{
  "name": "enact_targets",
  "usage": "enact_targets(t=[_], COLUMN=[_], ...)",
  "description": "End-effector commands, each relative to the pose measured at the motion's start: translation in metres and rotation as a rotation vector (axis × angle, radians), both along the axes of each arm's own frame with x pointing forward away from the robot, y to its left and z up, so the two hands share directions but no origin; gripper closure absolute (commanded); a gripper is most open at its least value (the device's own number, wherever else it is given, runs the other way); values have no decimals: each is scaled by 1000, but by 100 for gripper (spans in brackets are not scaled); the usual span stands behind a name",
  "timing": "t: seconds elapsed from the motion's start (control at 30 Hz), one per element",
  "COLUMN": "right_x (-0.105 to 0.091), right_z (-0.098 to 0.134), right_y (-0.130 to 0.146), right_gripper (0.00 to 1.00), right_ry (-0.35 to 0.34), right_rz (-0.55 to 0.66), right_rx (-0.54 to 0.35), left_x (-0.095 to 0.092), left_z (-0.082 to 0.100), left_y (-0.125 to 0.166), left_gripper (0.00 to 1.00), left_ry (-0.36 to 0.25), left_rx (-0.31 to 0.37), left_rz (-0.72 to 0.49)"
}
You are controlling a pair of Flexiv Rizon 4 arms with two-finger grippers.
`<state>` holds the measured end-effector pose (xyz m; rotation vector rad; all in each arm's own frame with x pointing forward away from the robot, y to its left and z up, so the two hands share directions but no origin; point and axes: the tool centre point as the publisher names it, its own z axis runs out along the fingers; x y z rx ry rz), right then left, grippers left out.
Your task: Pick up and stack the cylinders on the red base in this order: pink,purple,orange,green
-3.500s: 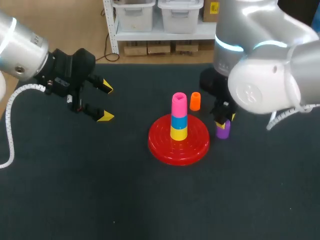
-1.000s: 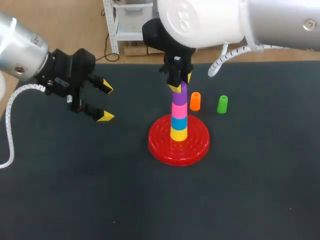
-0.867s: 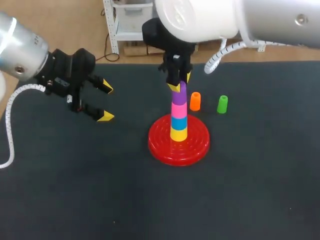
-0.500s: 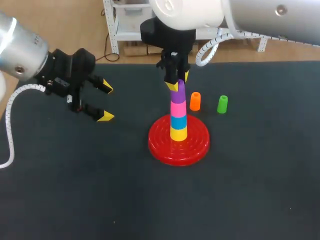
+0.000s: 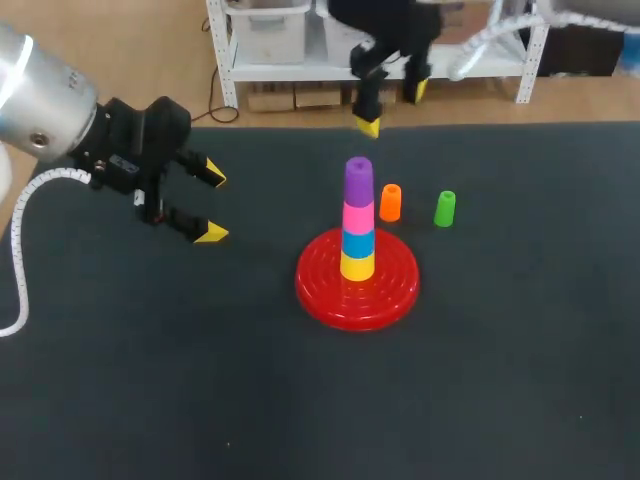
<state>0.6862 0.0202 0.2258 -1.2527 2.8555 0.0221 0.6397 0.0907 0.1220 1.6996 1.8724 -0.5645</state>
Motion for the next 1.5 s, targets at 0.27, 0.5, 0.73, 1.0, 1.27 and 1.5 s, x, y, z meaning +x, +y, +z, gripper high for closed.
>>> enact_targets(t=[0.27, 0.5, 0.73, 1.0, 1.27, 1.5], right_x=[53, 72, 76, 72, 65, 63], right_z=[-78, -130, -159, -181, -191, -197], right_y=[-29, -19, -12, -11, -19, -24], right_gripper=[0, 0, 0, 0, 0, 0], right_ry=[-5, 84, 128, 151, 161, 170], right_rz=[-158, -104, -73, -69, -83, -106], right_rx=[-22, -74, -69, -96, -103, -100], left_x=[-1, -1, -1, -1, -1, -1], left_z=[0, 0, 0, 0, 0, 0], left_y=[0, 0, 0, 0, 0, 0], left_gripper=[0, 0, 0, 0, 0, 0], left_ry=[-2, -2, -2, -2, -2, -2], left_rx=[-1, -1, -1, -1, -1, -1], left_rz=[0, 0, 0, 0, 0, 0])
